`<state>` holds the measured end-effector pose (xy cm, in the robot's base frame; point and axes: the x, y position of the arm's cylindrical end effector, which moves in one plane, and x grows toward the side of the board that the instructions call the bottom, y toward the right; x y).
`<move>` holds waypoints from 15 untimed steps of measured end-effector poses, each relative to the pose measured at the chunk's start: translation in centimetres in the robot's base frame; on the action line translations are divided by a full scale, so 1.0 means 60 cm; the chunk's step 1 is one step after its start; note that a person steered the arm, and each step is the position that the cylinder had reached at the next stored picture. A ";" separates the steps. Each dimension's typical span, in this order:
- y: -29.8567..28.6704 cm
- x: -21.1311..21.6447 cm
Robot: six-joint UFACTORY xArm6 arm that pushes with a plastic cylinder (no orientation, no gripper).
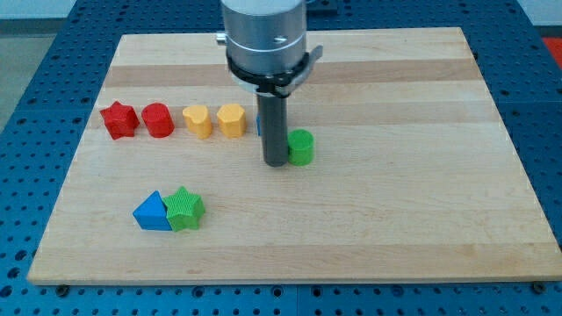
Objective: Move the green circle to the center
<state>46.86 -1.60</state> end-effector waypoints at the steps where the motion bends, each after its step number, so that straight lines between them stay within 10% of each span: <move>1: 0.040 0.000; 15: 0.098 -0.049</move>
<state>43.90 4.29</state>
